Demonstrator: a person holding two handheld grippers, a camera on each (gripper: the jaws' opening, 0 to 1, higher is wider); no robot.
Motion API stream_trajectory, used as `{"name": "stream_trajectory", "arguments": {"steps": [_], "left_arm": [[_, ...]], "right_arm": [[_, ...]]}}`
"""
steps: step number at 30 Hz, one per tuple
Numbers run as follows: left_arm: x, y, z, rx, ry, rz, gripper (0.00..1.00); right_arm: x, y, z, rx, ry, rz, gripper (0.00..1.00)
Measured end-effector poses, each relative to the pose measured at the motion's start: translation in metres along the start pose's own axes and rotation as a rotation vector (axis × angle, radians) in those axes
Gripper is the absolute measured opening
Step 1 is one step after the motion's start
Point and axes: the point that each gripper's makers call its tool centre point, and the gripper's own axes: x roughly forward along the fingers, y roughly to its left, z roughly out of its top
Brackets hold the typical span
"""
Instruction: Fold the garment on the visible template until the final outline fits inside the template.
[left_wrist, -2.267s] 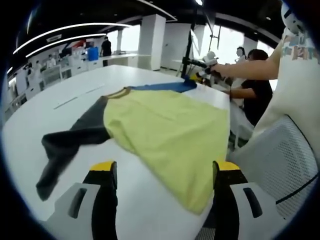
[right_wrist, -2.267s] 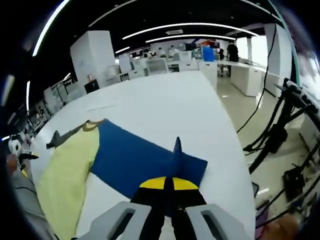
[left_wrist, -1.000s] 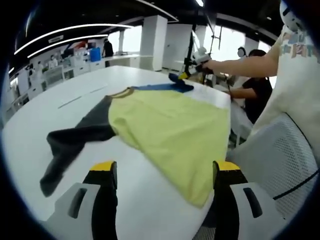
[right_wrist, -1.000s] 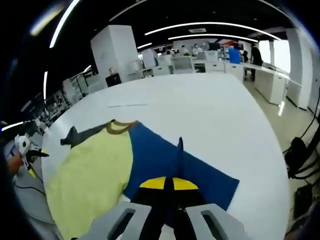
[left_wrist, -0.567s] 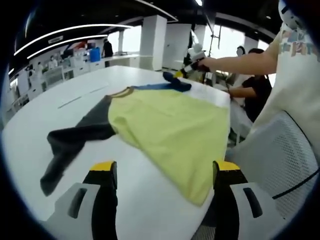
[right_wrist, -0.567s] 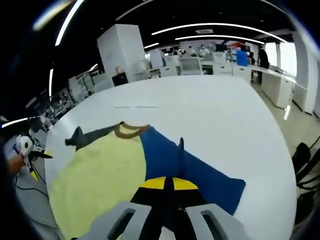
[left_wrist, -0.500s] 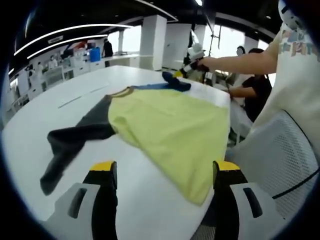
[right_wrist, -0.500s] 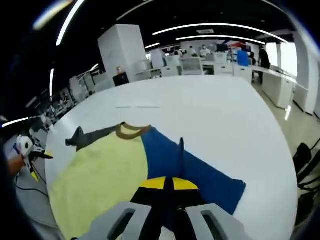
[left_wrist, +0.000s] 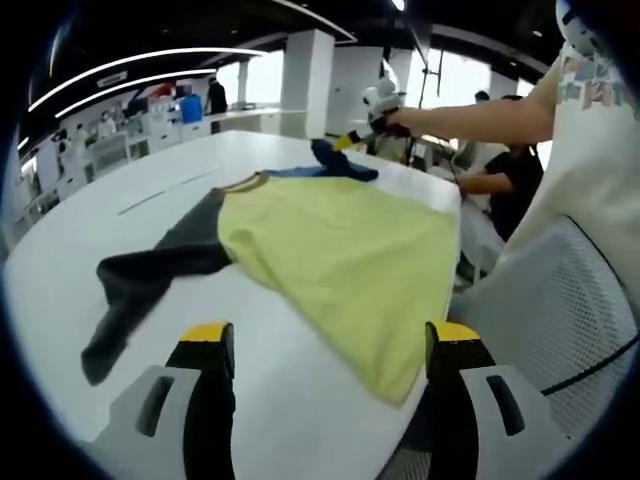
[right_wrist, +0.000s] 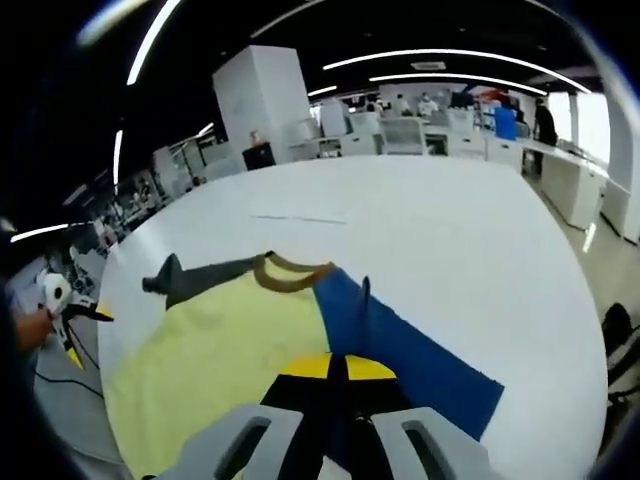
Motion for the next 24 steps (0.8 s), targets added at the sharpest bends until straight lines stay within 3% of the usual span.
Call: {"name": "stream_trajectory", "arguments": {"steps": [10, 24], "left_arm": [[-0.007, 0.002, -0.002, -0.002, -0.004, 0.013, 0.75], [-0.011, 0.009, -0.005, -0.010, -0.007, 0.022, 0.74]], "right_arm": [[0.017, 0.025, 0.017, -0.035, -0.001, 0.043, 0.00], [0.049, 0.054, 0.023, -0.066, 0.023, 0.117, 0.00]]}}
